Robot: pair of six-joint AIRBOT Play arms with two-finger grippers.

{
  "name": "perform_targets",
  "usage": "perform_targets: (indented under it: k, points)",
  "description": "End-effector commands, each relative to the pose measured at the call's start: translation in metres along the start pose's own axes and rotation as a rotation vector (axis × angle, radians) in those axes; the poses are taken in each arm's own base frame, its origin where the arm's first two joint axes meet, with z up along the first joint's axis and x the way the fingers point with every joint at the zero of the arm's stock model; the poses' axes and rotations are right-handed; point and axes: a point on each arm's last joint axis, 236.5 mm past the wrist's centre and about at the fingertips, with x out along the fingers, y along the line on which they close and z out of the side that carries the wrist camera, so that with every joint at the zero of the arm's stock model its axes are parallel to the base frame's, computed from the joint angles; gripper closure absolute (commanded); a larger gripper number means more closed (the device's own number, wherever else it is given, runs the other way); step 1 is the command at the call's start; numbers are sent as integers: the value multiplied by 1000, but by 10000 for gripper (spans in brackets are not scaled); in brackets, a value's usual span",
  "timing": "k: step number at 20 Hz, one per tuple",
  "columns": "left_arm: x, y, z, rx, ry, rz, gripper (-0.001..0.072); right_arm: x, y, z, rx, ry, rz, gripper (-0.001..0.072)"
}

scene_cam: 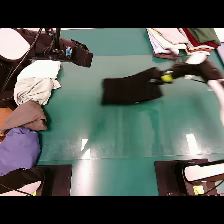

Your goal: Fold the shirts.

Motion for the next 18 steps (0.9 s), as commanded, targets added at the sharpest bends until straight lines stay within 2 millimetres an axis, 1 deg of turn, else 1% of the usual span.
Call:
perform_targets:
  k: [1,3,4,5,7,9,11,13,14,15,18]
  points:
    - [1,-6,6,5,-25,-10,688,-111,-130,-9,212,-184,-238,694]
    - [1,-6,9,-15,-39,-9,688,-166,-188,-23,356,-308,-320,694]
    - [1,-6,10,-22,-43,-9,688,-192,-215,-34,431,-371,-361,693]
    - [1,-6,11,-23,-46,-9,688,-216,-236,-48,500,-428,-398,694]
    - [1,-6,11,-24,-47,-9,688,-253,-269,-78,615,-517,-463,693]
    - [1,-6,12,-24,-49,-9,688,-273,-286,-108,703,-564,-504,694]
    - [1,-6,12,-23,-50,-9,688,-280,-296,-137,799,-587,-557,694]
    - [1,-6,12,-23,-50,-9,688,-273,-296,-166,834,-533,-627,694]
    - [1,-6,12,-22,-50,-9,688,-265,-292,-173,833,-511,-632,694]
    - [1,-6,12,-21,-50,-9,688,-253,-285,-176,824,-486,-622,694]
    - [1,-6,11,-19,-46,-9,688,-219,-257,-174,757,-404,-576,693]
